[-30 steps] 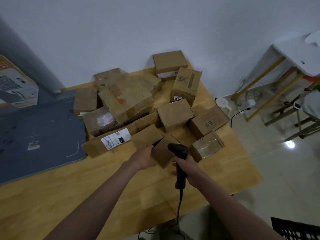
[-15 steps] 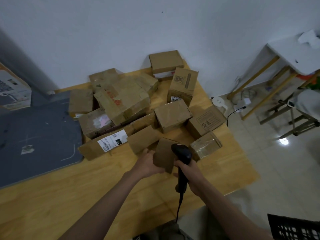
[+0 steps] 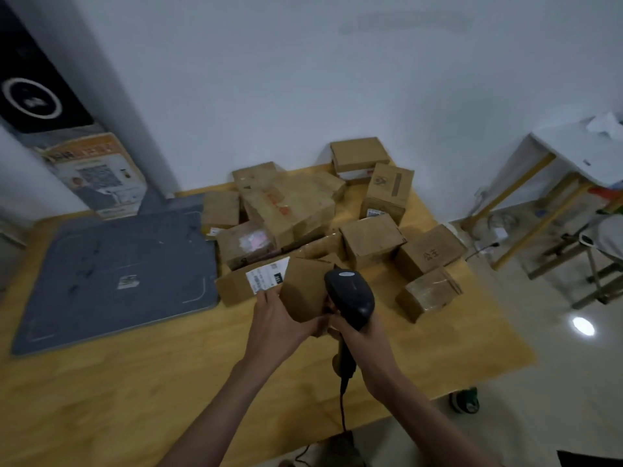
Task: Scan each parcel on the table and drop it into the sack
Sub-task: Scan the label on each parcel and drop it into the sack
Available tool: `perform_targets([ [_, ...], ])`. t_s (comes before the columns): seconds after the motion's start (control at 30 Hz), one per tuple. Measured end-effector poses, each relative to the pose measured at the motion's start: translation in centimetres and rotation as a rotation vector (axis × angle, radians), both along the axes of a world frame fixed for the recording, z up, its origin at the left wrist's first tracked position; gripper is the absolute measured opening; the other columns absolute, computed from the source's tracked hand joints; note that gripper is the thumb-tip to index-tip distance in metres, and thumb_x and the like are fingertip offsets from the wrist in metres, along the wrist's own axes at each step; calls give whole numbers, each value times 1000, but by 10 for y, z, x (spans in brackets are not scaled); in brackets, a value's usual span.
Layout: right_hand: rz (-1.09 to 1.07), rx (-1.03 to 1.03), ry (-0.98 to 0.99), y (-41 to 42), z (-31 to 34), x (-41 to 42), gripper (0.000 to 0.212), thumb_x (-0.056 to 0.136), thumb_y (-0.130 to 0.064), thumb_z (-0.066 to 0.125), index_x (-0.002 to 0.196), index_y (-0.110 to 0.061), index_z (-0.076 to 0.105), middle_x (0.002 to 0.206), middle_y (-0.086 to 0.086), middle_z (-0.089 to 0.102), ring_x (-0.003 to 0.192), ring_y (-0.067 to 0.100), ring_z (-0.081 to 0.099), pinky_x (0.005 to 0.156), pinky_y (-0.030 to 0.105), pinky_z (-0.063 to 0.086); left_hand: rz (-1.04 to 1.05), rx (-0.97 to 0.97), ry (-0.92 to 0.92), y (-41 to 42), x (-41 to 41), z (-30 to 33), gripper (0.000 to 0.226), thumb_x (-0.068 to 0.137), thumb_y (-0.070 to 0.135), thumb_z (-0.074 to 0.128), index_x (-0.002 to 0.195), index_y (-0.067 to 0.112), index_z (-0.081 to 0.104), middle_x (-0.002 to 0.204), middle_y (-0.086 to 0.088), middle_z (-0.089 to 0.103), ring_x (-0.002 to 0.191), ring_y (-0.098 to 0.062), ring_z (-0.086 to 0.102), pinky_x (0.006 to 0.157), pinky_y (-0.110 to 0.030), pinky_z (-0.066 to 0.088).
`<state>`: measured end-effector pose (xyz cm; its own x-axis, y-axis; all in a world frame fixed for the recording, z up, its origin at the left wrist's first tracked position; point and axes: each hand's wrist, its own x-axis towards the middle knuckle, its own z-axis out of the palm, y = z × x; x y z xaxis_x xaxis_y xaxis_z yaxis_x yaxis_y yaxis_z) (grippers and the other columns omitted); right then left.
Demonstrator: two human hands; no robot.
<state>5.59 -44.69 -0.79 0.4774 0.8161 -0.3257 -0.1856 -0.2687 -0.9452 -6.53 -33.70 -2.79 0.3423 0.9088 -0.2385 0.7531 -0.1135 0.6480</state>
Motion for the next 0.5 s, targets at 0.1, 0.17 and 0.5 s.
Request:
perform_targets([
  [0.1,54,59,-28,8,16,-26,33,93,-8,66,93,-41,73,100,1,75,98,19,71,94,50,57,47,83,-3,2,-29,19,111,54,72,78,139,14,35,130,0,37,119,-18,48,81,-28,44],
  [0.17,105,98,-39,13,25,-37,25,95,-11,66,99,-35,72,102,5,74,100,22,70,93,51,56,76,120,-16,5,-45,32,108,55,69,79,138,15,36,128,2,36,115,-15,47,78,-26,41],
  [0.5,25,132,234,44,58,-48,16,90,-14,73,105,-11,74,113,7,74,110,20,70,96,44,57,121,250,-241,9,-96,70,95,57,43,86,132,20,32,117,7,27,108,-9,40,84,-28,44],
])
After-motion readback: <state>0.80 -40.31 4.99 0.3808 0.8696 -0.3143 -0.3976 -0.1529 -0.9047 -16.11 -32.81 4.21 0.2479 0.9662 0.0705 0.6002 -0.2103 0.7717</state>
